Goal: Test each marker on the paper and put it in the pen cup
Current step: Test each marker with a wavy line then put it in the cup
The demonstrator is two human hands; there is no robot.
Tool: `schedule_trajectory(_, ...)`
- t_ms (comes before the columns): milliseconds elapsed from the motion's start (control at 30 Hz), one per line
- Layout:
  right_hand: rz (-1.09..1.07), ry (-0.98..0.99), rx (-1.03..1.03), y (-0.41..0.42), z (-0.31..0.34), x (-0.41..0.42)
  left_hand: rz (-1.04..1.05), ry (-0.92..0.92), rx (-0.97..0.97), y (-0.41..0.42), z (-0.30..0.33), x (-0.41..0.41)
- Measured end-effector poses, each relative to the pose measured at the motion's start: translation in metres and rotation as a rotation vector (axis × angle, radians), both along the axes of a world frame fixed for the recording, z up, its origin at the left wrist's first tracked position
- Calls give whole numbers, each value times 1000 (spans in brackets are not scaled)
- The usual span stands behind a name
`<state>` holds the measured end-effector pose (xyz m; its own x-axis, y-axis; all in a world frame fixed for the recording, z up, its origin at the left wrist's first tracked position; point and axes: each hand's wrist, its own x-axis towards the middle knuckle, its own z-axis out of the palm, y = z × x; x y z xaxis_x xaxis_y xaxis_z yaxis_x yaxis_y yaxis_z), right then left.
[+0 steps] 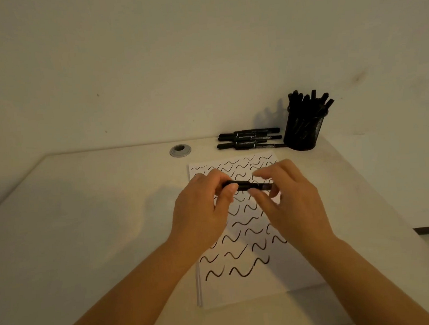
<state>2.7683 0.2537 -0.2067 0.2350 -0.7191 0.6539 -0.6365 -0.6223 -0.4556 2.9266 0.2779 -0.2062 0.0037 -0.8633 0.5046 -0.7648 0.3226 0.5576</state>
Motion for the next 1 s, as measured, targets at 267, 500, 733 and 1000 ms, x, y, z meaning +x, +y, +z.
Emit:
schedule_trajectory(267, 59, 234, -37, -45, 24, -17, -132, -59, -81, -40, 39, -25)
schedule_trajectory(500, -58, -72, 212, -111, 58, -57, -80, -85, 61, -121, 40, -26)
schedule_trajectory(733, -147, -449, 252, -167, 96, -94, -30, -353, 281, -196, 9, -12)
schedule_trajectory(1000, -199, -619, 218, -200, 96, -103, -53, -539, 335, -226, -12, -13)
